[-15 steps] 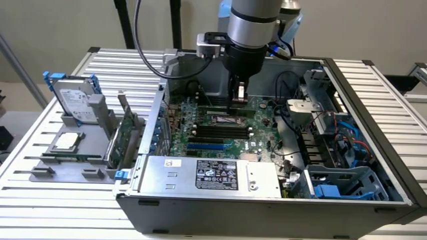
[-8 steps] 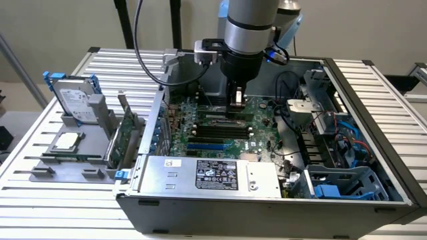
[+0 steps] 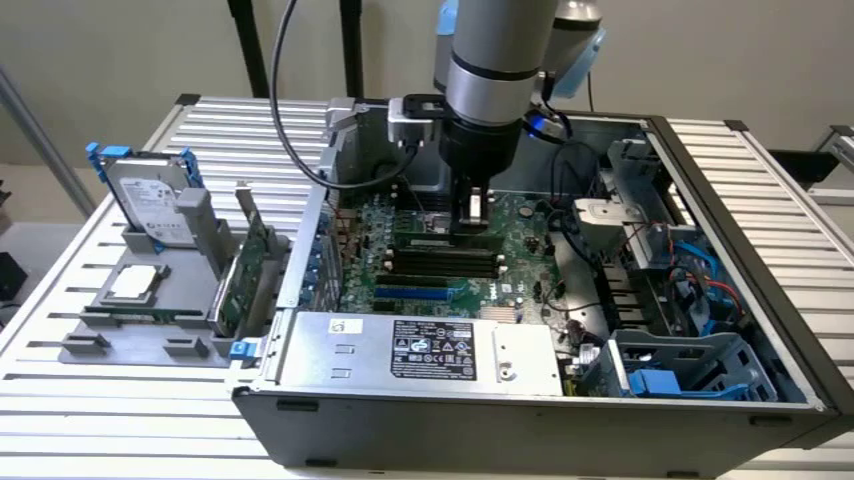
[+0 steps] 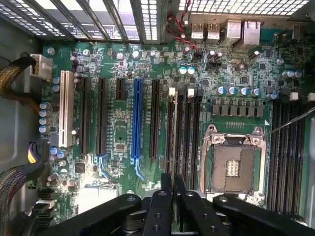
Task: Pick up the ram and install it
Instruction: 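Insert the ram into the slot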
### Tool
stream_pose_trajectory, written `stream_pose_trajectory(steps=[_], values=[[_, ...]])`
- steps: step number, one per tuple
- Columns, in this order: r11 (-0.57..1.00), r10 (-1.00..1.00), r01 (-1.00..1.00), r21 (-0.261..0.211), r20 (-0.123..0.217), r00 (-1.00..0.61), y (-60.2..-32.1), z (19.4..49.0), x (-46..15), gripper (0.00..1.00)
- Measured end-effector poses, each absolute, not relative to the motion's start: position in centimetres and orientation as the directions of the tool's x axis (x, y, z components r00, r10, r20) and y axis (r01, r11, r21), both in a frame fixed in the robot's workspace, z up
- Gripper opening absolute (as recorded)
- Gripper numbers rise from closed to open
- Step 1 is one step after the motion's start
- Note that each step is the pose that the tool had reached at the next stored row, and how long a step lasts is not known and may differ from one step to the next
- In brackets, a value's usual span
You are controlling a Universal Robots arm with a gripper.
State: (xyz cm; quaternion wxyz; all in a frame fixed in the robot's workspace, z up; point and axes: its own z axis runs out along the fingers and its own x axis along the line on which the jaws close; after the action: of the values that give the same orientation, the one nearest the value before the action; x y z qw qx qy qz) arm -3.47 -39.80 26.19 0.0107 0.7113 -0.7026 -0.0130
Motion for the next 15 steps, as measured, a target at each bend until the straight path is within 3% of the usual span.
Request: stream_pose_trajectory(steps=[15], values=[[-0.019,-1.0,-0.999,0.034,0.001,0.019,-39.8,23.5,-3.5,0.0]])
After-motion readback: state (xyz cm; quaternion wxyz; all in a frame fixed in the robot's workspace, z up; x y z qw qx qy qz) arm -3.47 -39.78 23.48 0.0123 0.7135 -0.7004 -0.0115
